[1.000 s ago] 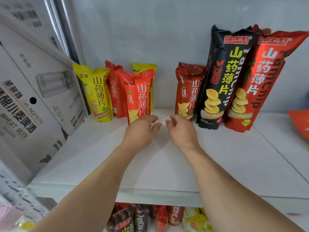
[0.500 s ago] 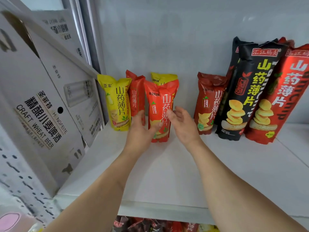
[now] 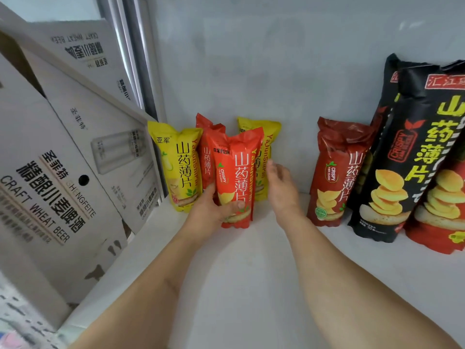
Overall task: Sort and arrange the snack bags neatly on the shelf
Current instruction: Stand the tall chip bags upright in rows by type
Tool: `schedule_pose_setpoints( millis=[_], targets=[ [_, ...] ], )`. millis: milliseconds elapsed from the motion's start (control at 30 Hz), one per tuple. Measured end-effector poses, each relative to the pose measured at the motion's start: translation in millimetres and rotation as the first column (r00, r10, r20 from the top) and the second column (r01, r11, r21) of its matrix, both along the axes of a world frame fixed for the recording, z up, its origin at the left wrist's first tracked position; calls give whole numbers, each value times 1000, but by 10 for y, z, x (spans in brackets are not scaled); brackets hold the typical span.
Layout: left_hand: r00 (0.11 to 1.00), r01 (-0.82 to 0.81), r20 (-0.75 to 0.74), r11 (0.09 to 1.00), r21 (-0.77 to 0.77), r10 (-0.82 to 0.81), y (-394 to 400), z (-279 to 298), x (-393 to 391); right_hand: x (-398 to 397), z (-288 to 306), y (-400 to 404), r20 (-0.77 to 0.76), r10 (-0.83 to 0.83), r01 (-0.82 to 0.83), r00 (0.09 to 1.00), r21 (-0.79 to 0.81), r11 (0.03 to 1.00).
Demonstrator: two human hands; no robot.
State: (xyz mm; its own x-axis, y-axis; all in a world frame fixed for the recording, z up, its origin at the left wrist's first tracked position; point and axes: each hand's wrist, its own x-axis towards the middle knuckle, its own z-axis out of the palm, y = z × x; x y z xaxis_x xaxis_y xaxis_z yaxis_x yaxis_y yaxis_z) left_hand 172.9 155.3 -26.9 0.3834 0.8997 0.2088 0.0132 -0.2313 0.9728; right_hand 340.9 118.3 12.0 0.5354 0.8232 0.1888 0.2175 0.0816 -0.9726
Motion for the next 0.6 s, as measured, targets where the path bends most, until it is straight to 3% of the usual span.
schedule_pose_setpoints(
  millis=[367, 600],
  targets=[
    [999, -43, 30, 999, -15, 43, 140, -71, -63, 43, -198, 540, 54, -31, 34, 998, -47, 998],
    [998, -19, 62, 1000, -12, 20, 168, -102, -72, 102, -251, 288, 129, -68, 79, 989, -74, 994]
  ],
)
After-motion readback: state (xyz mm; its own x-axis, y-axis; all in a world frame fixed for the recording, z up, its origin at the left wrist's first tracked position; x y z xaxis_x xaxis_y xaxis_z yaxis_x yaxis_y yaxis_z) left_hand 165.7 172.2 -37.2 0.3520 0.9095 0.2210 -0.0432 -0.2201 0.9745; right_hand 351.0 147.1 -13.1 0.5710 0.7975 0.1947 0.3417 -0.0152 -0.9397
